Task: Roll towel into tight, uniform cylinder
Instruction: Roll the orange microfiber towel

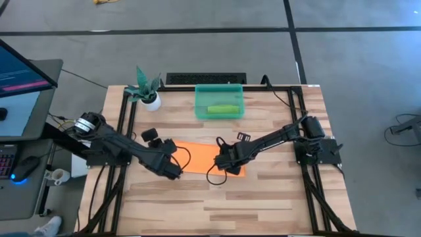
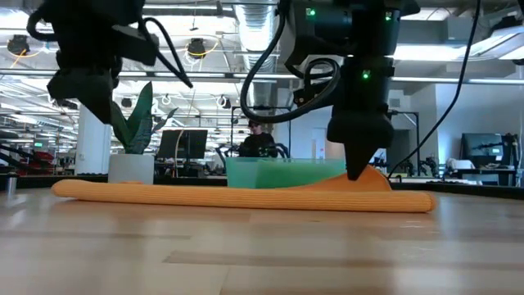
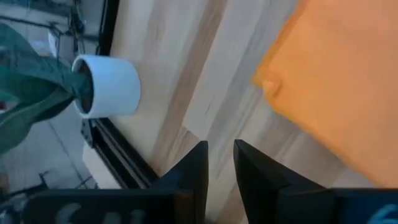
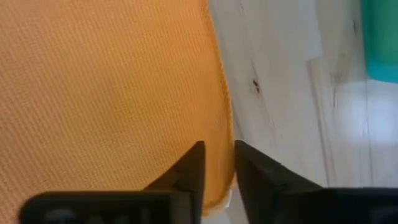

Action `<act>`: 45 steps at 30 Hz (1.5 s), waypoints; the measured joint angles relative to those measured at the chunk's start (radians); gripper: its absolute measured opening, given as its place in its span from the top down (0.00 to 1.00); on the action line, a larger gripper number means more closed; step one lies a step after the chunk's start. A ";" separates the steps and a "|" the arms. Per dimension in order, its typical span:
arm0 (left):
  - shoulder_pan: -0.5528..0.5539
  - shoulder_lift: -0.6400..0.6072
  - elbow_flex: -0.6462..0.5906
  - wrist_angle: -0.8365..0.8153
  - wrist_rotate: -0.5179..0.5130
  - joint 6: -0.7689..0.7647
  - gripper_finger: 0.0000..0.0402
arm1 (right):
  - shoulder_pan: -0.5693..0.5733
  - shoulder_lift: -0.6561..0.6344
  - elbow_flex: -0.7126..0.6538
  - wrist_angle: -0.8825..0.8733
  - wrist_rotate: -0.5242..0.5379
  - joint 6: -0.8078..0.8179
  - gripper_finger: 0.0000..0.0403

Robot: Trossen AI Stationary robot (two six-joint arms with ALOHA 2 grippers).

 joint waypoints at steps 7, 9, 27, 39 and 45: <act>-0.070 0.000 0.004 0.173 -0.033 0.008 0.84 | 0.000 -0.005 0.012 -0.120 -0.020 0.000 0.57; -0.087 0.000 0.004 0.258 -0.047 0.019 0.84 | 0.000 -0.007 0.025 -0.193 -0.020 0.010 0.53; 0.002 0.000 -0.170 1.144 -0.101 0.348 0.84 | 0.190 -0.366 -0.266 0.005 0.111 0.137 0.49; 0.036 0.000 -0.389 1.368 0.004 0.209 0.84 | 0.243 -0.394 -0.519 0.687 0.142 0.150 0.51; 0.040 0.000 -0.454 1.289 0.030 0.203 0.84 | 0.212 -0.361 -0.516 0.797 0.190 0.025 0.52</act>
